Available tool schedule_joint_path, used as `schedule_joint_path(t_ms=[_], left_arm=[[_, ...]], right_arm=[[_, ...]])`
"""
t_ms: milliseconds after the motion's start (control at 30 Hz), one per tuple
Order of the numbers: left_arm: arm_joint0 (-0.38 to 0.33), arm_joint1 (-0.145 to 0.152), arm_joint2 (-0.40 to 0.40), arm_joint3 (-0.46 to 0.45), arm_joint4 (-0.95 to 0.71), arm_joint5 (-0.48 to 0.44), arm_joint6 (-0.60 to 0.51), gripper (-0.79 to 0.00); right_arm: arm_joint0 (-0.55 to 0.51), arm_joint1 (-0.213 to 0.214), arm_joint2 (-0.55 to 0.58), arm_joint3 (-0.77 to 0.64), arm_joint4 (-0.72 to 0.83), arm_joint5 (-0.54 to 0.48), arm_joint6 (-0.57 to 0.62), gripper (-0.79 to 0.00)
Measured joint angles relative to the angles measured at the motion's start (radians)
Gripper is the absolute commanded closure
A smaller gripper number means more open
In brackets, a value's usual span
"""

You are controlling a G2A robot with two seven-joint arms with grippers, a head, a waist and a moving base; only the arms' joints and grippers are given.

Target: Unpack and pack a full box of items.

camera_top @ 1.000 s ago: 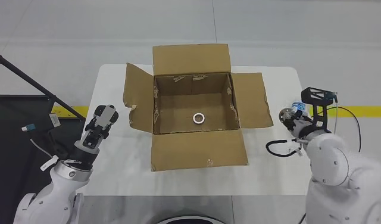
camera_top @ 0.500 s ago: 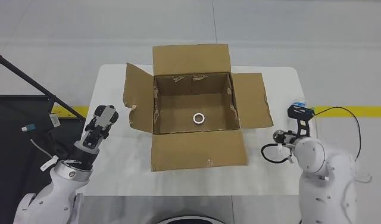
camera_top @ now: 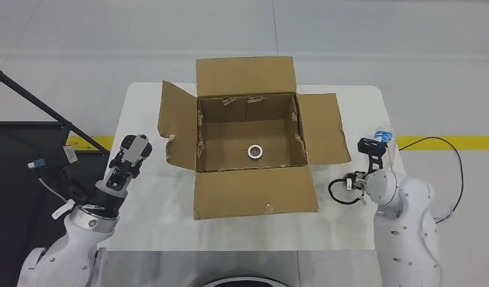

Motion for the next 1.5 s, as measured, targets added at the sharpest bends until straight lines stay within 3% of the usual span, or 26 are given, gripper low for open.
schedule_joint_path(t_ms=[67,267,400,567,667,733,800,833,867,900,933,1100,1500], left_arm=[[0.000,0.000,0.000,0.000,0.000,0.000,0.000,-0.785],[0.000,0.000,0.000,0.000,0.000,0.000,0.000,-0.785],[0.000,0.000,0.000,0.000,0.000,0.000,0.000,-0.785],[0.000,0.000,0.000,0.000,0.000,0.000,0.000,-0.785],[0.000,0.000,0.000,0.000,0.000,0.000,0.000,-0.785],[0.000,0.000,0.000,0.000,0.000,0.000,0.000,-0.785],[0.000,0.000,0.000,0.000,0.000,0.000,0.000,-0.785],[0.000,0.000,0.000,0.000,0.000,0.000,0.000,-0.785],[0.000,0.000,0.000,0.000,0.000,0.000,0.000,-0.785],[0.000,0.000,0.000,0.000,0.000,0.000,0.000,-0.785],[0.000,0.000,0.000,0.000,0.000,0.000,0.000,-0.785],[0.000,0.000,0.000,0.000,0.000,0.000,0.000,-0.785],[0.000,0.000,0.000,0.000,0.000,0.000,0.000,-0.785]], right_arm=[[0.002,0.001,-0.001,0.002,0.005,0.000,0.000,-0.394],[0.008,0.004,-0.003,-0.014,0.008,0.007,0.001,-0.582],[0.020,0.008,-0.003,-0.097,-0.016,0.012,-0.006,-0.674],[0.077,0.011,-0.042,-0.264,-0.047,-0.027,-0.013,-0.717],[0.155,0.010,-0.089,-0.320,-0.069,-0.050,-0.019,-0.717],[0.220,0.005,-0.135,-0.335,-0.017,-0.073,-0.045,-0.763],[0.280,-0.003,-0.191,-0.323,0.102,-0.111,-0.079,-0.723],[0.304,-0.005,-0.217,-0.305,0.154,-0.134,-0.089,-0.603],[0.328,-0.008,-0.244,-0.282,0.200,-0.156,-0.098,-0.446],[0.360,-0.012,-0.285,-0.246,0.250,-0.185,-0.106,-0.157],[0.383,-0.015,-0.317,-0.215,0.279,-0.204,-0.110,0.000],[0.501,-0.036,-0.493,-0.029,0.352,-0.266,-0.108,0.000],[0.619,-0.066,-0.662,0.276,0.451,-0.312,-0.075,0.000]])
